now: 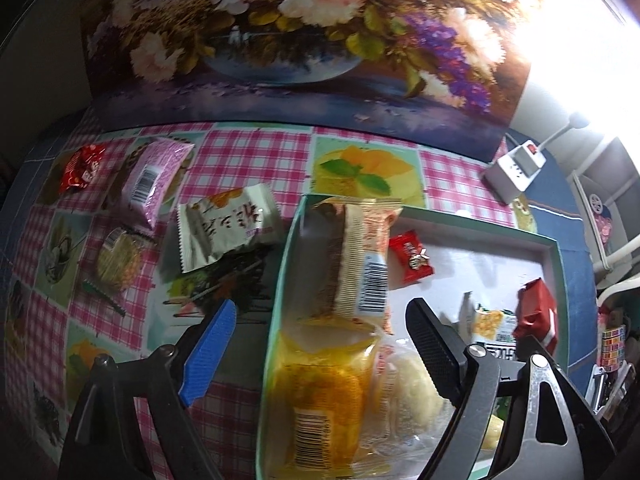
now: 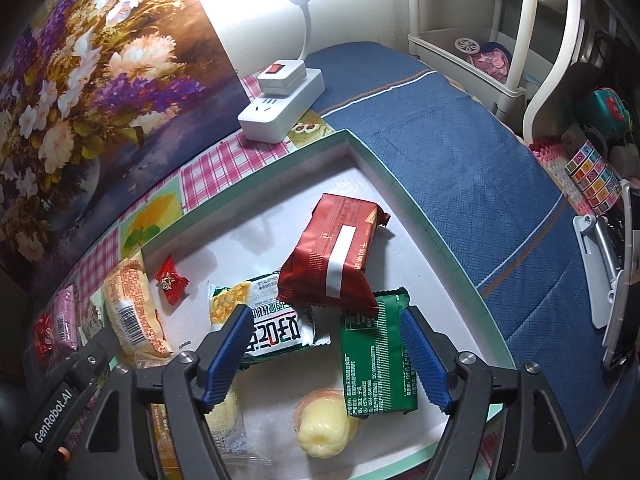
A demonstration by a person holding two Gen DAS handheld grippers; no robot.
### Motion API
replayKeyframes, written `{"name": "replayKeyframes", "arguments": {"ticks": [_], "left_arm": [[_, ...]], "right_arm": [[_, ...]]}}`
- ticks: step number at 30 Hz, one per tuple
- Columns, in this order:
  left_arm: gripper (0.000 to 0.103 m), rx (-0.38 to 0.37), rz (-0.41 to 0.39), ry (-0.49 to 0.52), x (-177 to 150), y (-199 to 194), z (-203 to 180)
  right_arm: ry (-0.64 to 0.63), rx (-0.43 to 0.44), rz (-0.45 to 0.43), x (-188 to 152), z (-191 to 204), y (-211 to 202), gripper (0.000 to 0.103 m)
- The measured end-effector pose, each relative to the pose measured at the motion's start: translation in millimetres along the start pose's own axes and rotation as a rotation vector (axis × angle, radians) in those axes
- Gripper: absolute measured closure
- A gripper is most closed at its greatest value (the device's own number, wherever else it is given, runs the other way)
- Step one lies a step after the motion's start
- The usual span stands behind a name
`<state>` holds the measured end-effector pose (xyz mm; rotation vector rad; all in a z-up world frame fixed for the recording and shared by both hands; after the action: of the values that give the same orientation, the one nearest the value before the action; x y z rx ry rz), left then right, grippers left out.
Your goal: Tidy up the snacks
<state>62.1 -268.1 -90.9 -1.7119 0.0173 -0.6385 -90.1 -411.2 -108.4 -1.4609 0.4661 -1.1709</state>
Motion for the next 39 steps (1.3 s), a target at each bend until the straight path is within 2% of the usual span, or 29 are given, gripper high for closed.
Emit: {"name": "replayKeyframes", "arguments": {"ticks": [5,7,14,16,31,39], "left_arm": [[0.011,0.023,0.0,-0.02,1.9,-0.3,10.9],[0.011,0.027,0.006,-0.031,1.7,-0.1,15.6],[0.011,0.045,0.038,-0.073,1.1,1.4,37.1],[0.01,0.056,0.039,-0.079,1.2,0.3,45.4],[0.01,0.192,0.02,-0.137,6.0,-12.8,147.8],[0.01,0.229,0.019,-0.223,5.2,-23.3,208.3]], "right_arm": [[-0.008,-0.006,-0.002,-0.2,0.4,-0.4,0.02],[-0.012,-0.008,-0.002,-0.1,0.9,-0.6,0.007],[-0.04,-0.02,-0.008,0.5,5.5,-2.9,0.005],[-0.053,-0.025,-0.011,0.5,8.6,-3.7,0.0],[-0.172,-0.046,-0.058,-0.9,42.1,-15.9,0.0],[-0.228,-0.048,-0.078,-1.7,65.1,-23.9,0.0]]}}
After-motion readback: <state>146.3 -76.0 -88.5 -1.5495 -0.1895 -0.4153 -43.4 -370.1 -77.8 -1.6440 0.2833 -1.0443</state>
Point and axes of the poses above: each gripper's, at about its wrist camera, not at the fingertips, and y roughly the way its jaws point, z to its left, x to its top, the point moved 9 cm from there along y, roughly the way its jaws point, and after that the axes turned 4 degrees about -y, right-handed, at the moved point
